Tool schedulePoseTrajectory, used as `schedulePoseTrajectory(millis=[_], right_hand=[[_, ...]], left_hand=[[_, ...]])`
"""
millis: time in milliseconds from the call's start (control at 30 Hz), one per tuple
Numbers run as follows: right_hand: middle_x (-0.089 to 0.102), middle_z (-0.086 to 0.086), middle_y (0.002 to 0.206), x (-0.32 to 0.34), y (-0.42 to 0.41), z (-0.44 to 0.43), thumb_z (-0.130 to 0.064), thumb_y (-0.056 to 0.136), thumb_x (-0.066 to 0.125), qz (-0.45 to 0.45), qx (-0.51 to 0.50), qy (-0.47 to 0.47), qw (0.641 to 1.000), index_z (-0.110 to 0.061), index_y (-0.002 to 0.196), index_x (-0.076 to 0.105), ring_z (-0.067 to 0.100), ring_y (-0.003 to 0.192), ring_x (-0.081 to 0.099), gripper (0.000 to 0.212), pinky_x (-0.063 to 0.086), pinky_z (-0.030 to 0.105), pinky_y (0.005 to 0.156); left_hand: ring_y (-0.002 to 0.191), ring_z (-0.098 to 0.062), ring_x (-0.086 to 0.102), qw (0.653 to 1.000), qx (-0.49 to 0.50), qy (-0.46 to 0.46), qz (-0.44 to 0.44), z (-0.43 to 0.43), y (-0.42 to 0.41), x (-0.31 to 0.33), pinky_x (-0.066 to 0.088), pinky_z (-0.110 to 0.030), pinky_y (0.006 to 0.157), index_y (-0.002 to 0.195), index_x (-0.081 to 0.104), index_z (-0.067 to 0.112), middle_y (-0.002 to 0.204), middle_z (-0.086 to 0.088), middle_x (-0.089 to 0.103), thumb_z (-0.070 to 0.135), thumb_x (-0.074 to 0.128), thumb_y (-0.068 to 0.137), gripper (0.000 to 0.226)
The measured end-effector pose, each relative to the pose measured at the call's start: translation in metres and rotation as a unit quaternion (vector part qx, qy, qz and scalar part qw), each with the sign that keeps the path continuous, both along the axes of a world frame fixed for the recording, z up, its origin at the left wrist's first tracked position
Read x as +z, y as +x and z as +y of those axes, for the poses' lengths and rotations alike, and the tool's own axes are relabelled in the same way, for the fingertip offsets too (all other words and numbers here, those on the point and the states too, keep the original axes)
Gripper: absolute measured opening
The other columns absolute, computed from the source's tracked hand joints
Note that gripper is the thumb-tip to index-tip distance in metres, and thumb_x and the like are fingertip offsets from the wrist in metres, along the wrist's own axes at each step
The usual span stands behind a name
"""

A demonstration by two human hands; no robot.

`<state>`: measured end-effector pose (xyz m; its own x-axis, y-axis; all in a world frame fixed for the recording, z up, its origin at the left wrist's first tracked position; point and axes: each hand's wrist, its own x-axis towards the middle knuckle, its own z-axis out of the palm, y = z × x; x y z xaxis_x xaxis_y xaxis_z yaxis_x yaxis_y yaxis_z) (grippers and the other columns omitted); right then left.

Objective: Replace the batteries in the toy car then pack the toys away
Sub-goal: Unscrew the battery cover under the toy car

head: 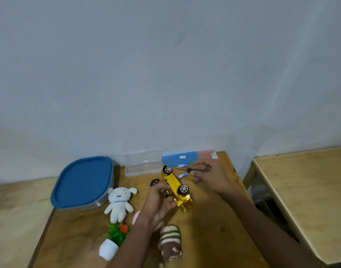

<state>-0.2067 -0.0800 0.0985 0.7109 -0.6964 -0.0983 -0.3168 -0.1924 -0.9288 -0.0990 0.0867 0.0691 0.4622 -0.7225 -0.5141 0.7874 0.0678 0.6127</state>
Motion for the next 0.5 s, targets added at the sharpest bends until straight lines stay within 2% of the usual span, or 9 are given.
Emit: schedulePoseTrajectory(millis=[100, 200, 267, 367, 500], right_hand=[[0.074, -0.005, 0.084, 0.048, 0.013, 0.025, -0.015, 0.073, 0.086, -0.046, -0.003, -0.030, 0.998, -0.022, 0.090, 0.075, 0.005, 0.077, 0.069, 0.021, 0.057, 0.023, 0.071], [0.075, -0.004, 0.078, 0.080, 0.015, 0.050, -0.021, 0.074, 0.086, -0.100, -0.027, -0.042, 0.994, -0.019, 0.084, 0.077, 0.009, 0.069, 0.070, 0.014, 0.058, 0.030, 0.067], [0.074, -0.005, 0.073, 0.094, 0.014, 0.072, -0.025, 0.077, 0.083, -0.130, -0.068, -0.072, 0.987, -0.019, 0.080, 0.075, 0.012, 0.064, 0.070, 0.010, 0.059, 0.035, 0.068], [0.073, -0.005, 0.071, 0.106, 0.010, 0.101, -0.027, 0.081, 0.078, -0.164, -0.091, -0.109, 0.976, -0.020, 0.078, 0.073, 0.017, 0.070, 0.072, 0.010, 0.060, 0.041, 0.074], [0.073, -0.005, 0.072, 0.115, 0.005, 0.128, -0.025, 0.079, 0.079, -0.177, -0.088, -0.129, 0.972, -0.022, 0.079, 0.072, 0.019, 0.075, 0.072, 0.007, 0.059, 0.045, 0.077]], left_hand=[[0.085, -0.035, 0.066, 0.997, 0.031, -0.071, 0.004, 0.018, 0.006, 0.037, 0.058, -0.047, 0.077, 0.118, 0.060, 0.003, 0.096, -0.020, 0.063, 0.022, 0.065, 0.085, 0.039], [0.078, -0.032, 0.071, 0.995, 0.041, -0.093, -0.018, 0.028, 0.006, 0.067, 0.061, -0.042, 0.068, 0.120, 0.059, 0.001, 0.093, -0.020, 0.067, 0.021, 0.061, 0.092, 0.034], [0.076, -0.030, 0.069, 0.993, 0.039, -0.108, -0.033, 0.039, 0.008, 0.078, 0.060, -0.043, 0.071, 0.112, 0.061, 0.001, 0.090, -0.018, 0.067, 0.019, 0.057, 0.093, 0.027], [0.076, -0.027, 0.069, 0.990, 0.047, -0.118, -0.065, 0.054, 0.009, 0.082, 0.057, -0.041, 0.079, 0.104, 0.064, 0.001, 0.089, -0.017, 0.069, 0.016, 0.049, 0.095, 0.023], [0.076, -0.029, 0.067, 0.988, 0.031, -0.124, -0.088, 0.071, 0.003, 0.086, 0.060, -0.041, 0.070, 0.105, 0.065, 0.000, 0.096, -0.021, 0.066, 0.018, 0.046, 0.096, 0.028]])
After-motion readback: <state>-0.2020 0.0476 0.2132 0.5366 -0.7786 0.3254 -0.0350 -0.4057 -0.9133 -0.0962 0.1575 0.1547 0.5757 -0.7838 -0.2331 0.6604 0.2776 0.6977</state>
